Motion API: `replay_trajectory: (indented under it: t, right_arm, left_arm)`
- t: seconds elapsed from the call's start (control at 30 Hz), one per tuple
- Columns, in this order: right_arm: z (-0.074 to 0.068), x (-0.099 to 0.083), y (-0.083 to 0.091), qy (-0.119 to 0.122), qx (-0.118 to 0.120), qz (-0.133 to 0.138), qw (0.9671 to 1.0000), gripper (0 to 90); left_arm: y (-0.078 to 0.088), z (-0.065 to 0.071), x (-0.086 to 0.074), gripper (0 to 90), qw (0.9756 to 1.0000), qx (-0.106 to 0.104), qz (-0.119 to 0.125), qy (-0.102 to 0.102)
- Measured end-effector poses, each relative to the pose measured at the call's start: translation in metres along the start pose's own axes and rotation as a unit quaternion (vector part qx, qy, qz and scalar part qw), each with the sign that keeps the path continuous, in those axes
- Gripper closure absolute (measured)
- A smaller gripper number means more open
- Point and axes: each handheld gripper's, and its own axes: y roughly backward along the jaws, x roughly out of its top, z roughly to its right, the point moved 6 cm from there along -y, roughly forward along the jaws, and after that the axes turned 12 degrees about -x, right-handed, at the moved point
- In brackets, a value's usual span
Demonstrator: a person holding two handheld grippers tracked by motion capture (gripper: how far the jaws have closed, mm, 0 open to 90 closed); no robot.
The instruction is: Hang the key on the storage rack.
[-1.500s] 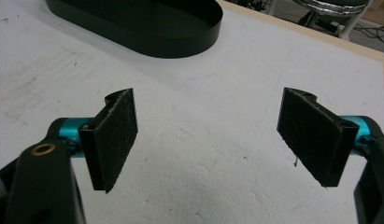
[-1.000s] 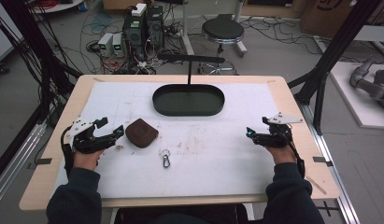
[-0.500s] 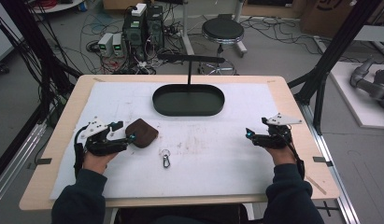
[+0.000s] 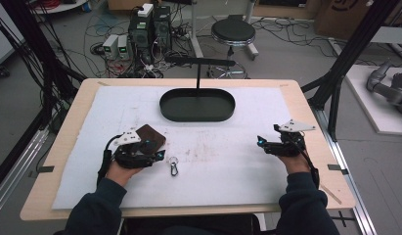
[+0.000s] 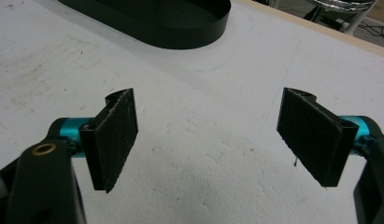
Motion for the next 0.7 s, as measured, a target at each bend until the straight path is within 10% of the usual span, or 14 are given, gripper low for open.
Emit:
replay_trajectory:
  t: [0.7]
  right_arm:
    - [-0.003,0.0,0.001,0.004,0.004,0.0,1.0,20.7]
  left_arm:
    - [-0.033,0.016,-0.013,54.8,0.9962,-0.017,-0.086,-0.002]
